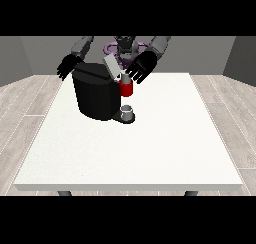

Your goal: Insert the coffee pod into the coffee machine and close the lid

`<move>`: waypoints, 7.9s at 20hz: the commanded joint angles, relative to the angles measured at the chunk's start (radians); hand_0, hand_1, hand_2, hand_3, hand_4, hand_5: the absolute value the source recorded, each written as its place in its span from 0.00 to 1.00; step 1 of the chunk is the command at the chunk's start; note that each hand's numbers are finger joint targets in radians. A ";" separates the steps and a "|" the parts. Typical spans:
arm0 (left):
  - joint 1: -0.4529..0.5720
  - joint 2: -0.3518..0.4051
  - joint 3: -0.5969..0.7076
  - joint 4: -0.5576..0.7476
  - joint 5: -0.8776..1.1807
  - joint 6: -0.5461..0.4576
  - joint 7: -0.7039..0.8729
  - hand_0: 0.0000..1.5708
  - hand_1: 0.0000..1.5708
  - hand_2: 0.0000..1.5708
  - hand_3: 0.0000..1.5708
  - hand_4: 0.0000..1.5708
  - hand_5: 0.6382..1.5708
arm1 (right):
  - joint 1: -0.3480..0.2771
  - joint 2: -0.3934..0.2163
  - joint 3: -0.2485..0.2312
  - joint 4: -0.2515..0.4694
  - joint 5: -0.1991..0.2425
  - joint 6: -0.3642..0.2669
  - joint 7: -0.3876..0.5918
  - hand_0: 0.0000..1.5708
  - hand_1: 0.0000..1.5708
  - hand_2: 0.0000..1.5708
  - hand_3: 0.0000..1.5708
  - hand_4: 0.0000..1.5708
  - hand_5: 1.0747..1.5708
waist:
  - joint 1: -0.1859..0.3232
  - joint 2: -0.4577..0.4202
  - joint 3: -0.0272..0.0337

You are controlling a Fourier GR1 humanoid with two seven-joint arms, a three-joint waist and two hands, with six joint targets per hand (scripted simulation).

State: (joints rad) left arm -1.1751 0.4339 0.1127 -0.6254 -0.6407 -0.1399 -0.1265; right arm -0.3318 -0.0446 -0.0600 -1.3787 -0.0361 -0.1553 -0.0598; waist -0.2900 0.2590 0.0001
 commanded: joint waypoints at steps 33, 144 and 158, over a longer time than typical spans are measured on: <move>0.000 0.017 -0.015 0.010 -0.055 -0.055 -0.032 0.65 0.65 0.69 0.58 0.23 1.00 | 0.051 0.015 -0.011 0.061 -0.003 -0.010 -0.069 0.00 0.00 0.00 0.00 0.26 1.00 | 0.038 -0.015 0.0004; 0.909 -0.339 0.032 -0.749 0.657 -0.045 0.071 0.00 0.00 0.00 0.00 0.09 1.00 | -0.468 -0.103 0.026 0.392 0.127 0.219 0.029 0.00 0.00 0.00 0.00 0.14 1.00 | 0.445 -0.184 -0.0001; 0.938 -0.339 0.043 -0.726 0.682 -0.040 0.004 0.00 0.00 0.00 0.00 0.08 1.00 | -0.448 0.005 0.063 0.359 0.145 0.215 -0.057 0.00 0.00 0.00 0.00 0.08 1.00 | 0.413 -0.232 -0.0001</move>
State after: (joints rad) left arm -0.2593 0.1215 0.1786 -1.3299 0.0423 -0.1883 -0.1155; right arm -0.8018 -0.0670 -0.0005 -1.0081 0.1224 0.0464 -0.0813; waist 0.1223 0.0570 -0.0001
